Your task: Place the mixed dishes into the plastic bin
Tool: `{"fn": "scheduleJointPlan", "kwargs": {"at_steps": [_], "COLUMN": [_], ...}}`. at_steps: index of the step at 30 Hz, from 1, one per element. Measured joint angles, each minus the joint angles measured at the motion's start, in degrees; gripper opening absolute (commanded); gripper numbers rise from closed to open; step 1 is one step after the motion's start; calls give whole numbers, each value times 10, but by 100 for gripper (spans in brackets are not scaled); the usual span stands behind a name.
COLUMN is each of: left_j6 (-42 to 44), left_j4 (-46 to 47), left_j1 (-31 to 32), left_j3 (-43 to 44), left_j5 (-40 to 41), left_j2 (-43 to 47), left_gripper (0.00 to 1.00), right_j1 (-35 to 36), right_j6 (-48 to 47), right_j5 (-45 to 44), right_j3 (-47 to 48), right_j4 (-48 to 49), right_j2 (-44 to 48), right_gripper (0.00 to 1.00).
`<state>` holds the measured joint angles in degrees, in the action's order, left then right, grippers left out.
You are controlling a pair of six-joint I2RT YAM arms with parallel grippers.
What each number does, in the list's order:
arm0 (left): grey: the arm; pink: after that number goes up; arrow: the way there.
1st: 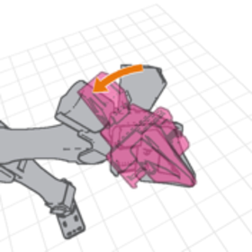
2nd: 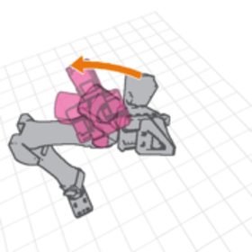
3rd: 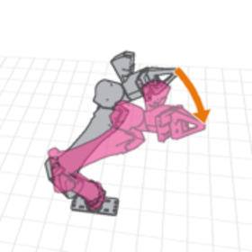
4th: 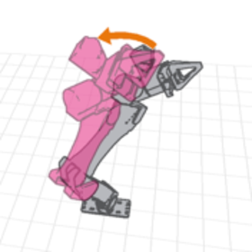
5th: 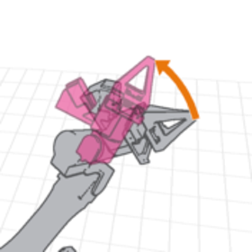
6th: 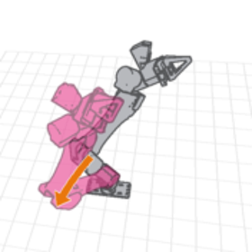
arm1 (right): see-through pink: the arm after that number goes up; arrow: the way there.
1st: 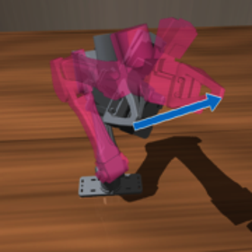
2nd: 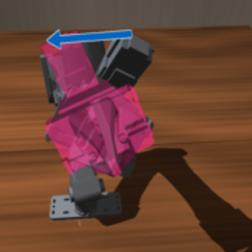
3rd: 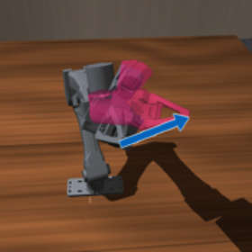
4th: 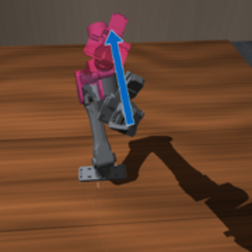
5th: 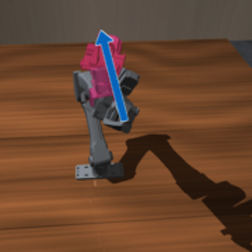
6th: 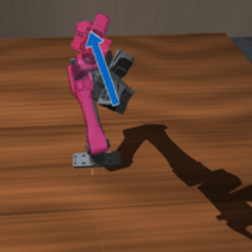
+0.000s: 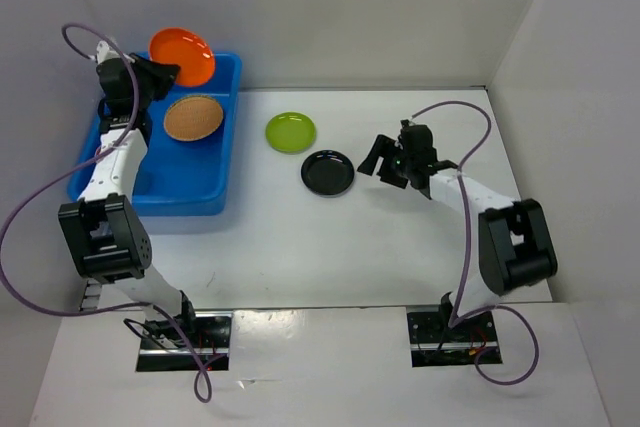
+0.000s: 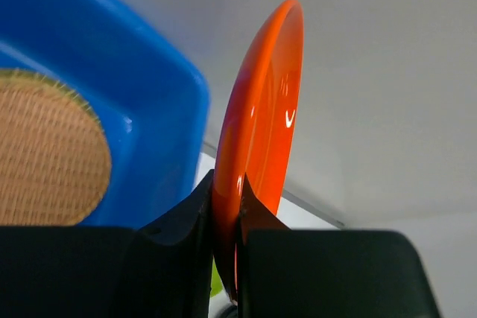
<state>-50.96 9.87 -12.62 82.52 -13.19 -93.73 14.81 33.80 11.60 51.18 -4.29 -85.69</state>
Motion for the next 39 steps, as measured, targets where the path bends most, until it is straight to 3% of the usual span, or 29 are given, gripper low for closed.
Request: {"fn": "scheduleJointPlan", "kwargs": {"at_steps": [6,13,18,22,24,25,29,33,39], "left_j6": [-60,-96,-105,-105,-107,-102,-73,-41,15], "left_j4": [2,-27,-39,-54,-64,-68,-92,-103,-121], "left_j1": [-5,-8,-8,-8,-8,-8,-8,-7,5], "left_j3": [-18,-38,-32,-10,7,18,47,55,-10], "left_j5": [66,118,143,150,152,153,147,147,175], "left_j2": [-105,-184,-201,-231,-249,-256,-272,-268,-190], "left_gripper": [0,0,11,15,31,63,100,100,100], "right_j1": [24,37,38,38,40,41,47,55,57], "right_j6": [-11,-18,-23,-25,-28,-29,-35,-37,-35], "right_j5": [-6,-16,-18,-14,-12,-12,-9,-6,-4], "right_j3": [66,79,84,86,91,94,107,118,119], "right_j4": [-4,-14,-18,-18,-26,-28,-42,-43,-42], "right_j2": [-103,-127,-136,-143,-154,-159,-172,-184,-205], "right_gripper": [79,78,77,74,74,74,74,72,63]}}
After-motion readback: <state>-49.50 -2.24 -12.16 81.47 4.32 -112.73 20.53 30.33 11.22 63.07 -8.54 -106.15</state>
